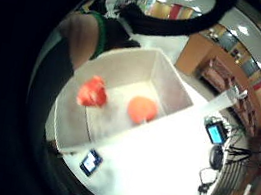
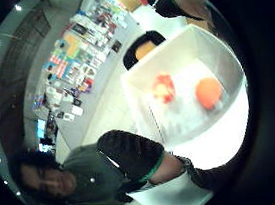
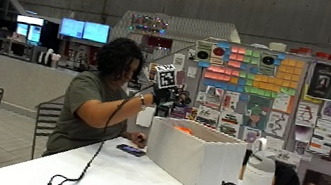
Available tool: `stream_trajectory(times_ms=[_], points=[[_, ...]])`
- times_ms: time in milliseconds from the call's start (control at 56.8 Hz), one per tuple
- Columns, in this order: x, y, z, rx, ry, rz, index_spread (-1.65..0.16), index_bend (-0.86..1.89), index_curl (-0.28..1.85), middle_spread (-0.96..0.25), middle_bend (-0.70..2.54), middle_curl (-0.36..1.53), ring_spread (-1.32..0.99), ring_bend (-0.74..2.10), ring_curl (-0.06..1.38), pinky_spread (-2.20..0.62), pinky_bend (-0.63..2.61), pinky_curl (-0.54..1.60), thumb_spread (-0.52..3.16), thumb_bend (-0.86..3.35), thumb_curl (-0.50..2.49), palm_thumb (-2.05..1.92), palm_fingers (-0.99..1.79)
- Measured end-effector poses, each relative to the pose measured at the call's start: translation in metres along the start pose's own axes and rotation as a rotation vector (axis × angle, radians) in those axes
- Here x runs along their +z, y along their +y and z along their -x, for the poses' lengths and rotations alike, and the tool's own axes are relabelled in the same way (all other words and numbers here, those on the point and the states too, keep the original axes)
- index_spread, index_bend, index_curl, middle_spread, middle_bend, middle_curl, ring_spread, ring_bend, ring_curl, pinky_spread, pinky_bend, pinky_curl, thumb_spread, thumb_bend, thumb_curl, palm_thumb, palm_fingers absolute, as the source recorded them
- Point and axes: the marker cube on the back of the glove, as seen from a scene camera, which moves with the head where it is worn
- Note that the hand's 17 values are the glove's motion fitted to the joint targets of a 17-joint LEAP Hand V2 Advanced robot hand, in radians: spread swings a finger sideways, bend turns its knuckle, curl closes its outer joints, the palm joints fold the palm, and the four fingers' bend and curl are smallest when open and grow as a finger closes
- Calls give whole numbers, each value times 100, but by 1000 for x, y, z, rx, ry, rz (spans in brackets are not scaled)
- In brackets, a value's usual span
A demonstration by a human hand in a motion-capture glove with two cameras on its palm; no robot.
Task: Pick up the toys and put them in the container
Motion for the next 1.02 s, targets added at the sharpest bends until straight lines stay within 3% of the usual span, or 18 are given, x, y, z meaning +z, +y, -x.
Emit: stream_trajectory(times_ms=[70, 317, 458, 511, 581, 705, 863, 951, 1022], points=[[1, 31, 9, -58, -93, 13, -47, 23, 71, -20, 50, 52, -23, 67, 31, 2, 80, 39, 91, -11, 38, -14, 11], [18, 120, -31, 0, 261, 18, -47, 22, 66, -19, 43, 48, -23, 63, 30, 3, 76, 38, 96, -10, 29, -14, 12], [23, 162, -22, 66, 94, 24, -48, 22, 64, -18, 39, 46, -23, 58, 28, 3, 76, 37, 99, -10, 26, -13, 13], [26, 174, -28, 106, 137, 15, -48, 22, 63, -18, 38, 45, -23, 57, 27, 3, 75, 37, 100, -10, 25, -13, 13], [31, 192, -39, 24, 207, 6, -48, 22, 62, -18, 36, 44, -23, 56, 26, 3, 75, 36, 101, -9, 24, -12, 14], [37, 206, -45, 141, 129, 10, -48, 22, 60, -18, 35, 44, -23, 53, 25, 3, 73, 35, 102, -9, 23, -12, 17], [43, 221, -64, 5, 202, 45, -47, 20, 58, -18, 34, 43, -23, 52, 25, 2, 70, 34, 103, -9, 21, -12, 19], [43, 218, -57, 177, 110, 32, -47, 21, 57, -18, 33, 43, -23, 51, 24, 2, 69, 34, 104, -9, 21, -12, 21], [45, 222, -50, 168, 106, 42, -47, 20, 57, -19, 32, 42, -23, 51, 24, 2, 68, 34, 104, -9, 20, -12, 21]])
